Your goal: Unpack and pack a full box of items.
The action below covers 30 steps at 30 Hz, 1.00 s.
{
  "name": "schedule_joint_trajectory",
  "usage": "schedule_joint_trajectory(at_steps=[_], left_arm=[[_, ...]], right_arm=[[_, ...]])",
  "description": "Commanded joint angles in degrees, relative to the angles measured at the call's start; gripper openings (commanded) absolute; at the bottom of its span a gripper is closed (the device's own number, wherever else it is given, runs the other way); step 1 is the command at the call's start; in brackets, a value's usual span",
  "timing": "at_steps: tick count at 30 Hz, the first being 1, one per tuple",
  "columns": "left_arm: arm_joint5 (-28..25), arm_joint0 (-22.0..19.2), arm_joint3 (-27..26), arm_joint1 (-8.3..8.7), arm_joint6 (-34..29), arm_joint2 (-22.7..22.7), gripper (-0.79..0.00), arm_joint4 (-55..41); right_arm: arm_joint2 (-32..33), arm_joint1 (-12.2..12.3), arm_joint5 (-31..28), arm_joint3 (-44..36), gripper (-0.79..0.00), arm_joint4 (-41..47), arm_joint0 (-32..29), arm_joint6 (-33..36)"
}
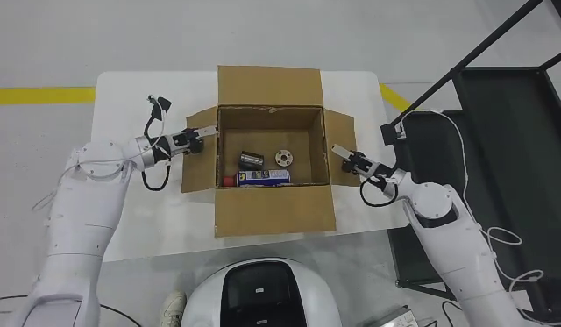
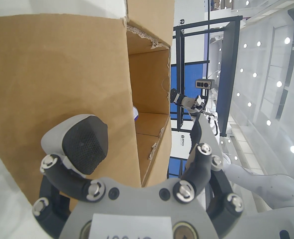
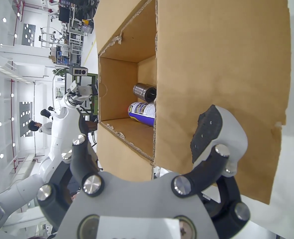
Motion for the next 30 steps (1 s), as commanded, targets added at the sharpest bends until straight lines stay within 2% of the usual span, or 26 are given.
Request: schedule_joint_trajectory(at_steps=[1, 7, 13, 20, 26, 30], left_arm=[[-0.7, -0.7, 1.8, -0.01, 0.3, 0.1, 0.000, -0.8], [-5.0, -1.9, 5.5, 0.10, 5.2, -2.4, 0.000, -7.3], [-8.4, -0.8, 3.2, 1.06, 8.1, -6.7, 0.000, -11.3], [-8.8, 1.3, -1.9, 2.17, 2.2, -8.2, 0.000, -13.0], [-9.6, 1.3, -3.1, 3.19, -3.7, -9.6, 0.000, -15.1], [-9.6, 1.3, -3.1, 3.19, -3.7, -9.6, 0.000, -15.1]], right_arm=[[-0.2, 0.0, 0.2, 0.3, 0.000, 0.7, 0.6, 1.2], [0.6, 0.1, -1.5, -0.8, 0.000, 0.2, 2.7, 0.5], [-1.4, -0.1, -2.6, -2.1, 0.000, -1.5, 7.9, 2.4], [-11.9, -1.1, -2.5, -0.4, 0.000, -8.4, 17.1, 10.3], [-19.2, -2.5, -1.1, 2.5, 0.000, -12.1, 22.9, 11.1], [-20.7, -2.8, -1.5, 3.6, 0.000, -12.9, 24.6, 11.9]])
